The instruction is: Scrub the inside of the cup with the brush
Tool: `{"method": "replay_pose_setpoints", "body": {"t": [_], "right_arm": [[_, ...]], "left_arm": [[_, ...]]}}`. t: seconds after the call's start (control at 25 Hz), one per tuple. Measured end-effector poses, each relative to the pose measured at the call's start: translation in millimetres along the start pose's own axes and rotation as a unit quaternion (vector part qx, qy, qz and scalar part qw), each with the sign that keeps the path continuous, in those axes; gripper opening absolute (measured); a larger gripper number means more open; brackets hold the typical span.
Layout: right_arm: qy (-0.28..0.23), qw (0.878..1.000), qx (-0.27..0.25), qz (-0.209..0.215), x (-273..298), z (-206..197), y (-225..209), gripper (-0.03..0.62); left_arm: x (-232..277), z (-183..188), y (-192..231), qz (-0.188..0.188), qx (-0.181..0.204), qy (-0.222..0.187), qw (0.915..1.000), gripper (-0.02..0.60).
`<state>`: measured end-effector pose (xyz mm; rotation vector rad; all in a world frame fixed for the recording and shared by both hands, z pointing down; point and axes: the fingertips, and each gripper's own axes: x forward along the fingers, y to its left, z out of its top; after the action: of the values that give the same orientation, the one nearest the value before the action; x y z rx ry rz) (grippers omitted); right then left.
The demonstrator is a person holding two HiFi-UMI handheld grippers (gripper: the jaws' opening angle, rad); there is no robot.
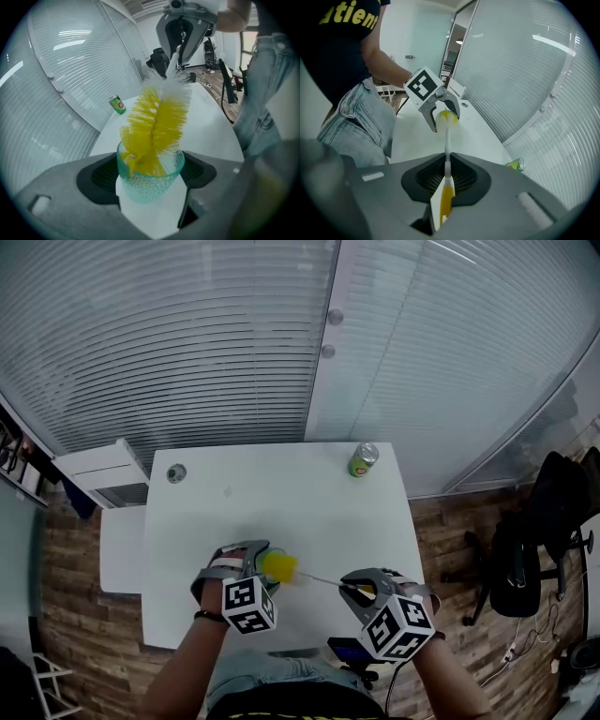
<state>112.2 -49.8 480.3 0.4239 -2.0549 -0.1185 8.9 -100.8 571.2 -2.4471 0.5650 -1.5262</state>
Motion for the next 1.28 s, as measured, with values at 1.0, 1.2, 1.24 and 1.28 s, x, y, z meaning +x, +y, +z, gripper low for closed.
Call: {"method": "replay_pose_setpoints", "body": {"t": [1.0, 1.2, 1.24, 1.28], "right_arm": [[0.004, 1.0, 0.004, 0.022, 23, 8, 2, 0.035], [-0.001, 1.0, 0.013, 0.018, 9, 4, -4, 0.035], [-0.001, 1.0, 0.015, 0.018, 7, 3, -6, 0.035], [0.0, 1.0, 0.017, 0.019, 7, 2, -7, 0.035]], "left_arm": [[3, 27, -3, 0.0, 0.019, -0.017, 0.9997, 0.399], [0, 24, -3, 0.001, 0.018, -0.018, 0.9997, 0.397], [-1, 25, -3, 0.0, 0.02, -0.021, 0.9996, 0.397], [-1, 27, -3, -0.001, 0.021, -0.025, 0.9995, 0.397]]}}
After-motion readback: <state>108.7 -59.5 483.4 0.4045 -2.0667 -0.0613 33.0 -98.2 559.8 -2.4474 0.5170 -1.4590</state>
